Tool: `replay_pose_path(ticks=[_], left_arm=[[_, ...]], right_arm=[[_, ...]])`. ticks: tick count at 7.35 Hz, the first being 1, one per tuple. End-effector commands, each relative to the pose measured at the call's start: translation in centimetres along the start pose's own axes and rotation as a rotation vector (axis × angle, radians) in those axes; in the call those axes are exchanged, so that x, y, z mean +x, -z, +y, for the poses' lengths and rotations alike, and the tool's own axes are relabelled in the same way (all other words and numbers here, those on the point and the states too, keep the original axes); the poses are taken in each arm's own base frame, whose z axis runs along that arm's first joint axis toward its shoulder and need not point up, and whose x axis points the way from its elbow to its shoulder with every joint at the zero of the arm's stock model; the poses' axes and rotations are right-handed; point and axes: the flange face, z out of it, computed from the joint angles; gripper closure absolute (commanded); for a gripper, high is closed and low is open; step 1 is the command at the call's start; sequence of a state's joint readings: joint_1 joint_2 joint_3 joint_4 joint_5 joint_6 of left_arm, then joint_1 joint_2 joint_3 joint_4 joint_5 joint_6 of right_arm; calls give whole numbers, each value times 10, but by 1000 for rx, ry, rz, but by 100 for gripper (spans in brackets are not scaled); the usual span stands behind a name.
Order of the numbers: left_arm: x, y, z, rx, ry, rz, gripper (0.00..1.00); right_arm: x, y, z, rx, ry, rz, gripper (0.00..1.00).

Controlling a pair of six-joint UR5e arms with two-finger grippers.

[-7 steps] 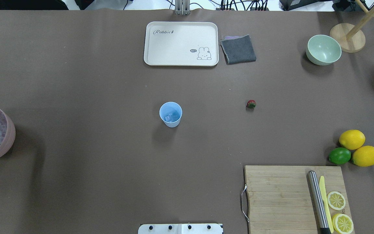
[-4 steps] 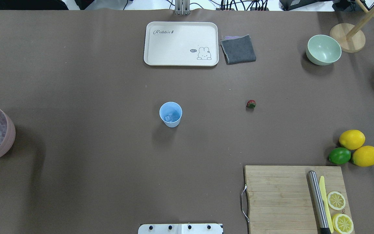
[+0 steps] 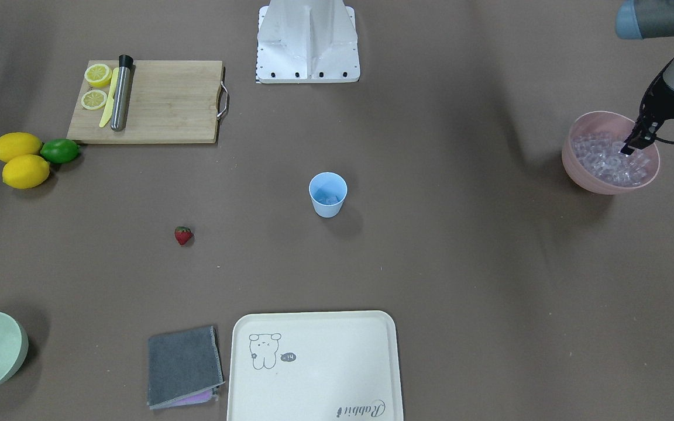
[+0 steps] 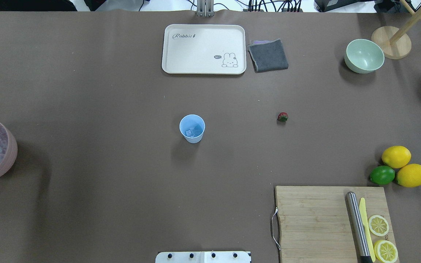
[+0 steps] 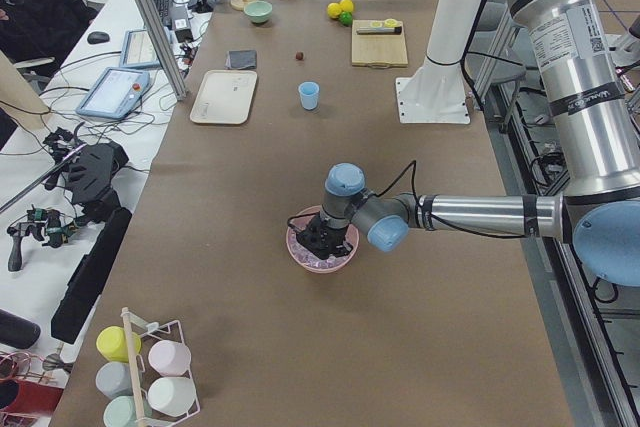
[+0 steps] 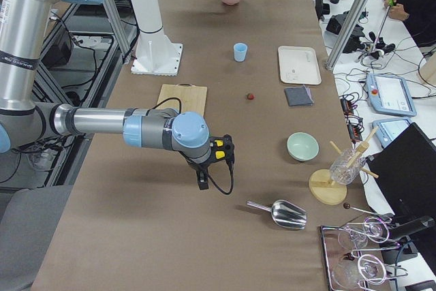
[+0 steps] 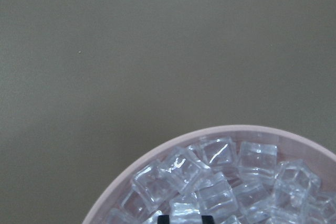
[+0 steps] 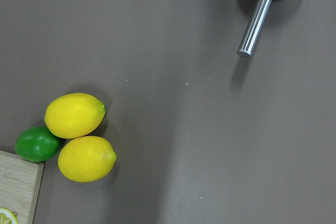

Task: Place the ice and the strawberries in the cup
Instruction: 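Grasp another ice cube from the pink bowl with the left gripper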

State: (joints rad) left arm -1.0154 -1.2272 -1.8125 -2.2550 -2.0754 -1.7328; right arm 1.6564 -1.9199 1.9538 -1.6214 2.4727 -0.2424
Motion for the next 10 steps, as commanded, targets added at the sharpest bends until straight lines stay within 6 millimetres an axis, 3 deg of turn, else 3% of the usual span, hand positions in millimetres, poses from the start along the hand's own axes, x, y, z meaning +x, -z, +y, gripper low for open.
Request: replay_pose_path(ticks=[1,3,4,5,6,7,9,10], left_arm=[[9,22,18,-85,-18,19,100],[34,47,43,-162,-66,72,100],[74,57,79,-223,-145,112,100],[134,60,112,-250,-199,134,100],[211,72,151,-265,-264,142,100],[265,88,181,-260,-330,145,100],[342,100,264,-309,-419,173,100],[375,93,310,-333,-462,171,100]], right_arm=[[2,0,3,0,-8,0,0],[4,-2,8,-6,-15,-2,0],[3,-3,7,-5,-6,0,0],[1,-1,3,1,4,0,0],[-1,2,-3,7,8,2,0],[-2,2,-6,10,9,-4,0],[-10,3,-21,19,11,-32,0],[-17,3,-32,19,18,-35,0]])
